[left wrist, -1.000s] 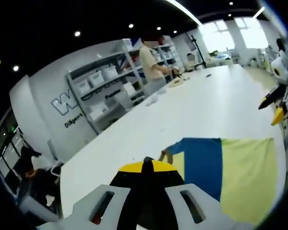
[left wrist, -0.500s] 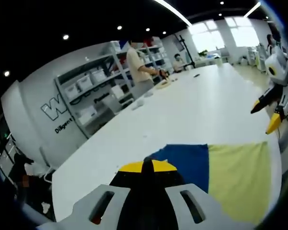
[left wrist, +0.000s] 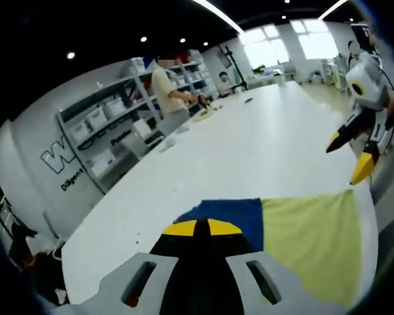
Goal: Fold the garment on the visible template until the final outline fits inside the template.
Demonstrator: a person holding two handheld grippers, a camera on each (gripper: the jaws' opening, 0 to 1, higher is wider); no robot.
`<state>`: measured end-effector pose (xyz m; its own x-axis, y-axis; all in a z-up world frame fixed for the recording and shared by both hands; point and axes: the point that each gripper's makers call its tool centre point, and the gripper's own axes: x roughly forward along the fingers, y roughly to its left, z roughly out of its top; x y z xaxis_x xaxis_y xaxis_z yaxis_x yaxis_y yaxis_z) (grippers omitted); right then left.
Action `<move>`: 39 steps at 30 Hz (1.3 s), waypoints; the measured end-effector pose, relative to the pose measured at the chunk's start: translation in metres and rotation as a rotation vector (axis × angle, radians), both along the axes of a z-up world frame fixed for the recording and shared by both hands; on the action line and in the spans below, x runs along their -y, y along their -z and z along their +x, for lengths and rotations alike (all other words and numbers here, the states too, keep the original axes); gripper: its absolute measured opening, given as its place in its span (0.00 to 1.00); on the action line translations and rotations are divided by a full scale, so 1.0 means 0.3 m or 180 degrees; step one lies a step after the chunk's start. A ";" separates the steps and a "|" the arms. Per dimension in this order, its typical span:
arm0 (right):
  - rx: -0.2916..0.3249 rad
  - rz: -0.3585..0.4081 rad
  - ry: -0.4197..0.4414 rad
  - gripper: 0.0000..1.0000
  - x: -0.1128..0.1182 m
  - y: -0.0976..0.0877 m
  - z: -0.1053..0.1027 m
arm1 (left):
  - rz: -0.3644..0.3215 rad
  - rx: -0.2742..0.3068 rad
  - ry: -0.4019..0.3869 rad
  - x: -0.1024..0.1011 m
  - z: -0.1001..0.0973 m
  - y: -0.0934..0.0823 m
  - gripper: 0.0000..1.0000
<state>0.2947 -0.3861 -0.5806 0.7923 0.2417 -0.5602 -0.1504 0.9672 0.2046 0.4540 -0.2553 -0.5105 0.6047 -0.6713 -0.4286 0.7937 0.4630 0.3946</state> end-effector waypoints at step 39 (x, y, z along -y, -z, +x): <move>-0.0039 0.0044 -0.0058 0.68 -0.011 0.038 0.011 | 0.0011 -0.0390 0.0209 0.142 -0.054 0.179 0.41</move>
